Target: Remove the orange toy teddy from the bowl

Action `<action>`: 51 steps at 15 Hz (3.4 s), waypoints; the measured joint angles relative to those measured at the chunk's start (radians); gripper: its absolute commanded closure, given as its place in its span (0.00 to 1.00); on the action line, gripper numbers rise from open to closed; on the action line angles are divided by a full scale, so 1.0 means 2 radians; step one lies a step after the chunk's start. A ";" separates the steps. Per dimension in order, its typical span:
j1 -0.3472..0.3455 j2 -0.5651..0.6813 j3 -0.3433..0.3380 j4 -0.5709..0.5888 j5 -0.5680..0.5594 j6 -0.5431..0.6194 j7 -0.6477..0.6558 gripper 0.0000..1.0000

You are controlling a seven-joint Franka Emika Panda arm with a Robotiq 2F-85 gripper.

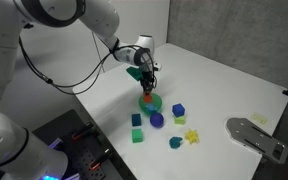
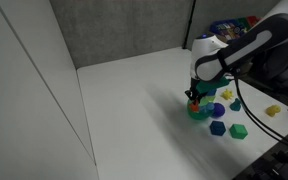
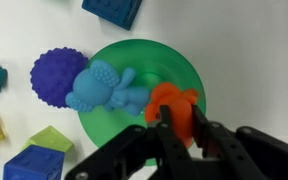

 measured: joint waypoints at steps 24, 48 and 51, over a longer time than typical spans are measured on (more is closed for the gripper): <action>0.035 0.001 0.061 -0.033 -0.005 0.055 -0.050 0.56; -0.047 -0.188 0.021 -0.044 -0.010 -0.072 -0.086 0.00; -0.072 -0.224 0.020 -0.068 -0.010 -0.095 -0.120 0.00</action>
